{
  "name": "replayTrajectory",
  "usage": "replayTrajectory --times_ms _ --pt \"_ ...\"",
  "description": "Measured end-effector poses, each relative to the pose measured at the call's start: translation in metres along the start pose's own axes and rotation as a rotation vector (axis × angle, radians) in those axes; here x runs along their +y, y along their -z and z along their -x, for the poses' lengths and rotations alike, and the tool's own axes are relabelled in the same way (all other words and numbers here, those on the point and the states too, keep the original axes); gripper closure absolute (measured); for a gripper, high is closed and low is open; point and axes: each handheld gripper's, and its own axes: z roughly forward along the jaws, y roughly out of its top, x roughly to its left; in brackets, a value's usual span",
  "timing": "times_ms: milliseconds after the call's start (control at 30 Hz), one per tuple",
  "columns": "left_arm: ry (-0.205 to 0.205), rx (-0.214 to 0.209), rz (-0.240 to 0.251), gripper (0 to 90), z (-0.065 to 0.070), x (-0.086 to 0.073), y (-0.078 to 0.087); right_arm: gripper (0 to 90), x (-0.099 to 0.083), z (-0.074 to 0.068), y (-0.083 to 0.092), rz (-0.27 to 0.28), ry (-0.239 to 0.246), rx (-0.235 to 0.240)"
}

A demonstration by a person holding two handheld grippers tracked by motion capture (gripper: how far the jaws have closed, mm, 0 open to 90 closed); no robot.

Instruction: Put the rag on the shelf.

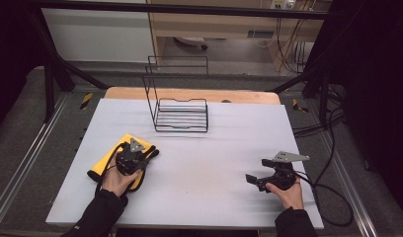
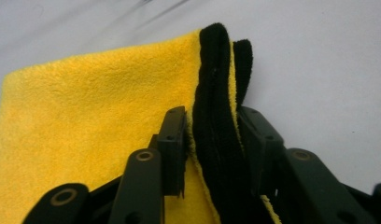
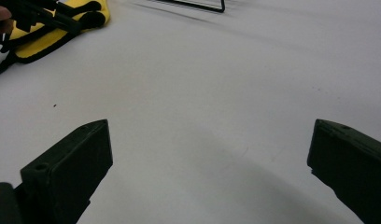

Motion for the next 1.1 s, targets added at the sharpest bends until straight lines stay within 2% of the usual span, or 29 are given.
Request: replayTrajectory --times_ms 100,267,533,667,833,867,933,1000,1067,1100 --pt "0.026 -0.013 0.001 70.5 -0.004 0.0 0.001 0.6 0.0 0.0 0.0 -0.001 -0.002 0.001" --pt "0.041 -0.026 -0.005 75.5 -0.005 0.002 0.005 0.7 0.0 0.0 -0.001 -0.005 0.002 0.001" --pt "0.079 -0.062 0.032 77.6 -0.01 0.003 0.021 0.8 0.0 0.0 -0.001 -0.004 -0.002 0.007" --pt "0.098 -0.097 0.038 77.9 -0.008 0.005 0.03 0.8 0.001 -0.001 -0.002 -0.008 0.001 0.009" --pt "0.112 -0.112 0.04 77.9 0.006 0.008 0.036 0.8 0.001 -0.002 -0.003 -0.01 0.005 0.012" --pt "0.116 -0.136 0.044 77.9 0.013 0.01 0.036 0.8 0.001 -0.002 -0.003 -0.009 0.005 0.012" --pt "0.117 -0.156 0.046 77.8 0.021 0.012 0.037 0.9 0.001 -0.002 -0.003 -0.011 0.006 0.012" --pt "0.114 -0.163 0.047 77.8 0.025 0.013 0.037 0.8 0.001 -0.002 -0.003 -0.011 0.008 0.012" --pt "0.119 -0.186 0.053 77.8 0.039 0.017 0.036 0.9 0.001 -0.002 -0.004 -0.012 0.01 0.012" --pt "0.119 -0.186 0.053 77.8 0.039 0.017 0.036 0.9 0.001 -0.002 -0.004 -0.012 0.01 0.012"
